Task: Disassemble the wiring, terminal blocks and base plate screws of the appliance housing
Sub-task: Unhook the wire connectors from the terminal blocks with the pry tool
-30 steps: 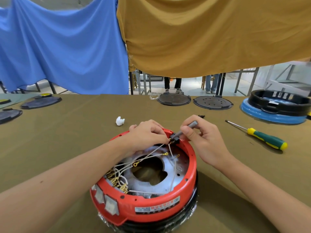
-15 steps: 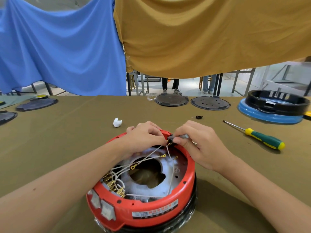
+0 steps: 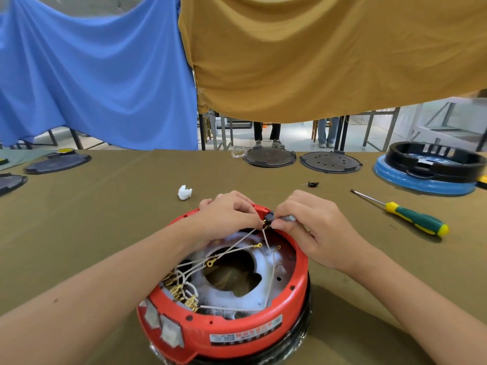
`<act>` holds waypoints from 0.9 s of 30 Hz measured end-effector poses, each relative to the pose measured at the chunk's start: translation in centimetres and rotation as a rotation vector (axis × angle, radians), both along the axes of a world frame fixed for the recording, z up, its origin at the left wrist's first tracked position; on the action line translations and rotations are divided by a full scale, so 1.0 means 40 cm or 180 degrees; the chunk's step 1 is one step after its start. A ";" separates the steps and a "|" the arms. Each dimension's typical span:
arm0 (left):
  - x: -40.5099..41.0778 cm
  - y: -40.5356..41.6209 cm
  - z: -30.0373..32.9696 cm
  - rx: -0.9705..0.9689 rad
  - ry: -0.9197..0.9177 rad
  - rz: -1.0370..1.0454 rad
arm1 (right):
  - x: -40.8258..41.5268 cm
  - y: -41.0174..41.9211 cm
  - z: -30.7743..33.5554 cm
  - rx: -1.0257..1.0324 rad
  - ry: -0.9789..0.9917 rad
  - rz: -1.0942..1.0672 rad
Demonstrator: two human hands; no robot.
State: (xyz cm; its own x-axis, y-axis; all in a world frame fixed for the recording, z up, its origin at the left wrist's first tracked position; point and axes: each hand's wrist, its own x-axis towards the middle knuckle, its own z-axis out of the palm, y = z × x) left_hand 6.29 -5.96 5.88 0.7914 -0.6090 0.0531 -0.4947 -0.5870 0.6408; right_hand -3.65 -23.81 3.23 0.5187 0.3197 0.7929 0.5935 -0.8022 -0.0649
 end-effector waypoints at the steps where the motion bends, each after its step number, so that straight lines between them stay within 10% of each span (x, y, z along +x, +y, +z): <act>1: 0.000 0.000 0.000 -0.0012 0.0014 0.0005 | 0.000 0.001 0.003 -0.0047 0.0001 0.0007; 27: -0.004 0.003 0.002 -0.0053 0.0086 0.0011 | 0.005 0.001 -0.018 0.0593 0.0077 -0.0038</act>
